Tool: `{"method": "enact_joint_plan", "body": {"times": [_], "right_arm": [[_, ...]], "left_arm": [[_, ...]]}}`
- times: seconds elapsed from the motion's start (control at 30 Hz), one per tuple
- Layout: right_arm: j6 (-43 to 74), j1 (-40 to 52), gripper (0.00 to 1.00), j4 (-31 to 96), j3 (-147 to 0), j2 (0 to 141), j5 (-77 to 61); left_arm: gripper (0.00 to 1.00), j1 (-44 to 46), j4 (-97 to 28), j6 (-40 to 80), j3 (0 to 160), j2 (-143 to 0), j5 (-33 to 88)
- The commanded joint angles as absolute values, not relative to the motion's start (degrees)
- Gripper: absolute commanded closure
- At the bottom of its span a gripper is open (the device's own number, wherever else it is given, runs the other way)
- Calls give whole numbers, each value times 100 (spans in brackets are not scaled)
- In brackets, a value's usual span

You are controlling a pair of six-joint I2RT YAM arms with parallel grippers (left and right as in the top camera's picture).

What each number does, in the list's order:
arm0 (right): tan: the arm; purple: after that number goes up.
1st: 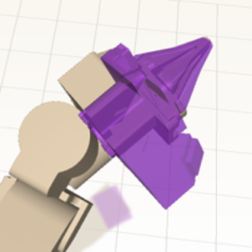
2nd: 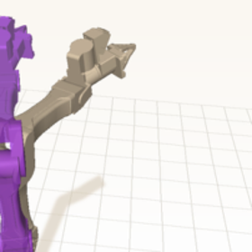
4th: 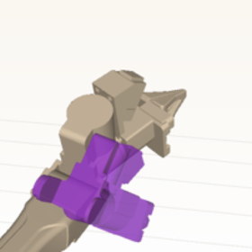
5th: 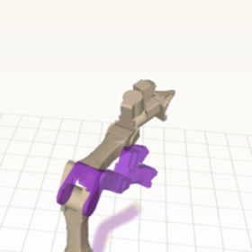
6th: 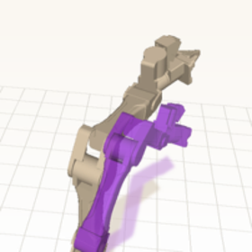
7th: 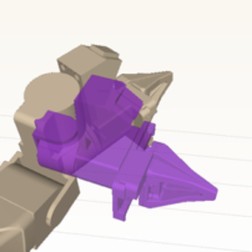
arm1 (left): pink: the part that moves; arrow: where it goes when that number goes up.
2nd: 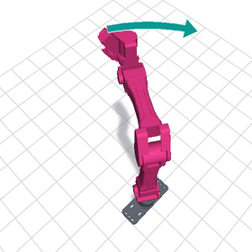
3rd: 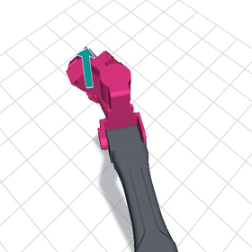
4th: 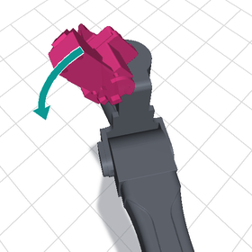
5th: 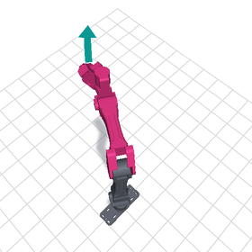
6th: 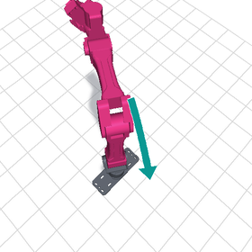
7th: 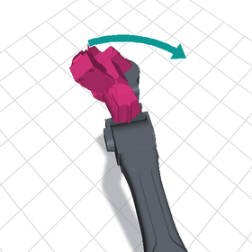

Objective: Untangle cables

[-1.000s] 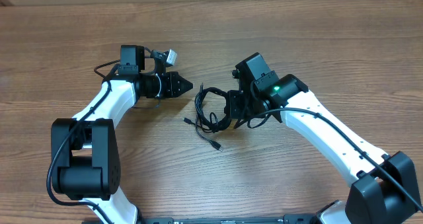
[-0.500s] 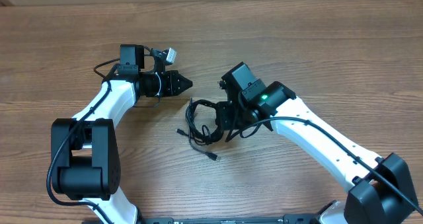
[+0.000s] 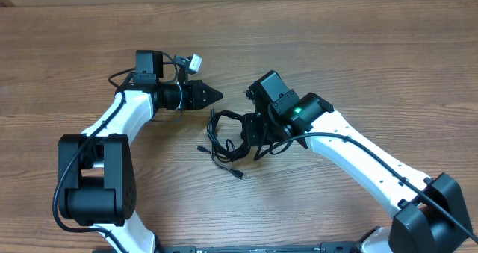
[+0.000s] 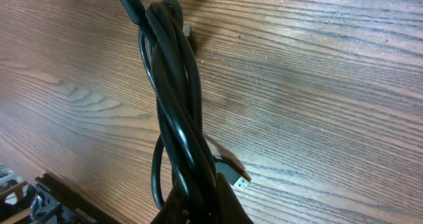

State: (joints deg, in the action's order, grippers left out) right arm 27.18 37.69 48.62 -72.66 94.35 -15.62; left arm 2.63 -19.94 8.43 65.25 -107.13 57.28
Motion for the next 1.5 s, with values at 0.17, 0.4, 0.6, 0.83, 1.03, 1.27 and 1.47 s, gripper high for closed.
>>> {"method": "enact_joint_plan", "body": {"times": [0.17, 0.4, 0.6, 0.83, 1.03, 1.27, 1.47], "right_arm": [[2917, 3787, 96, 4812, -7258, 9402, -1238], [3024, 3785, 96, 4803, -7258, 9402, -1155], [3024, 3785, 96, 4755, -7258, 9402, -1155], [3028, 3782, 96, 4648, -7258, 9402, -1140], [3326, 3776, 96, 4637, -7258, 9402, -814], [3603, 3750, 96, 4523, -7258, 9402, -563], [3907, 3601, 96, 4386, -7258, 9402, -591]], "left_arm": [[96, 314, -2075, 727, 6582, -10650, 5848], [96, 311, -2112, 727, 6582, -10650, 5841], [96, 314, -2115, 727, 6582, -10650, 5833], [96, 314, -2145, 727, 6582, -10650, 5835], [96, 314, -2209, 727, 6582, -10650, 5837], [96, 314, -2222, 729, 6582, -10650, 5854], [96, 314, -2226, 729, 6582, -10650, 5854]]}}
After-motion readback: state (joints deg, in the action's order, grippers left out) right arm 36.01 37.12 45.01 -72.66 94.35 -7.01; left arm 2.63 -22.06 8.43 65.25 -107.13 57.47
